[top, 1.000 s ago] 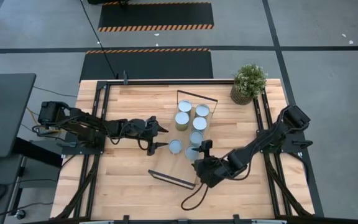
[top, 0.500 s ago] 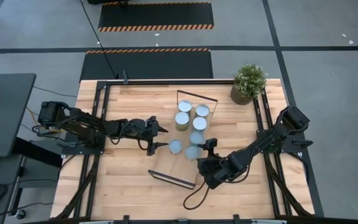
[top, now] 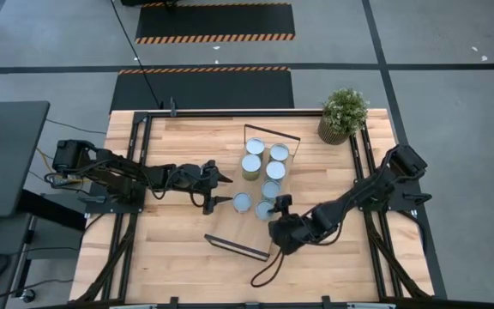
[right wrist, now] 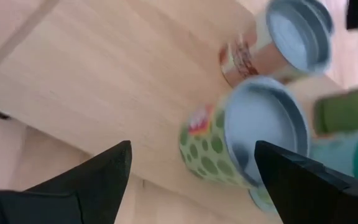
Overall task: Pick and place cans onto a shelf
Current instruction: Adjust the cans on the shelf
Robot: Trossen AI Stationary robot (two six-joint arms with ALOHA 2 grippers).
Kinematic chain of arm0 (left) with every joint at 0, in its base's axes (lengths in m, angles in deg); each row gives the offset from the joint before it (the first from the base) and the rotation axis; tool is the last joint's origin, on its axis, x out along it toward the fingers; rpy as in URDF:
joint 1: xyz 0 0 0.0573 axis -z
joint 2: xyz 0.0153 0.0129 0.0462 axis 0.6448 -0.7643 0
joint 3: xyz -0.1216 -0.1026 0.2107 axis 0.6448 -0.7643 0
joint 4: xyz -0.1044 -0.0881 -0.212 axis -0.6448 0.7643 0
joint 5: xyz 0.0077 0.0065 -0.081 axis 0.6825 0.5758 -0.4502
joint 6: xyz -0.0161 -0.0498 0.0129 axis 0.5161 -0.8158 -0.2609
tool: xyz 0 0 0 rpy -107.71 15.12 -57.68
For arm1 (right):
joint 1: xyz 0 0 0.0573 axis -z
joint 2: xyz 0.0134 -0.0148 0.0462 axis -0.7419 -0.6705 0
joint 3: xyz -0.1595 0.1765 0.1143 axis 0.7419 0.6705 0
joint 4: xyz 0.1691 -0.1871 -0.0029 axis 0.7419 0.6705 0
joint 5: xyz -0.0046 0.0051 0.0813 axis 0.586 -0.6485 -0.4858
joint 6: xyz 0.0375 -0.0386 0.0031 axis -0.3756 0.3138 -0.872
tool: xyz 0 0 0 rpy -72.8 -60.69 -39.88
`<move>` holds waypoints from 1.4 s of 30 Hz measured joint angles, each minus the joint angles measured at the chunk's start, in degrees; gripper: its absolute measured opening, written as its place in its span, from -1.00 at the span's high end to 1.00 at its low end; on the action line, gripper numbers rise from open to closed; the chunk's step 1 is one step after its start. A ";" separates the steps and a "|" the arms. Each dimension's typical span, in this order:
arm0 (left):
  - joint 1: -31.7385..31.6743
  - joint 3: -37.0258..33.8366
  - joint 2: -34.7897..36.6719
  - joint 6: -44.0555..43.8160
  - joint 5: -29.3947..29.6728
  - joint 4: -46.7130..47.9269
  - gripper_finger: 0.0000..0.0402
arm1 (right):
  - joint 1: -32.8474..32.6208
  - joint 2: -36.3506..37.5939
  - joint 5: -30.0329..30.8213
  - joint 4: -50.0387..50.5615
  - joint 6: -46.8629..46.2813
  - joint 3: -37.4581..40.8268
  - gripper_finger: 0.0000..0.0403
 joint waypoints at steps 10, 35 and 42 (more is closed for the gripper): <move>-0.01 0.01 0.00 0.28 0.00 0.00 -0.48 | 3.32 0.11 -4.98 -0.76 2.70 -2.87 -0.73; 0.00 0.01 0.00 0.26 0.00 -0.07 -0.48 | 7.68 0.46 -25.06 -2.01 11.73 -2.89 -0.73; 0.00 0.02 0.00 0.33 0.00 0.00 -0.48 | 5.17 1.98 -18.84 0.45 12.50 -2.72 -0.73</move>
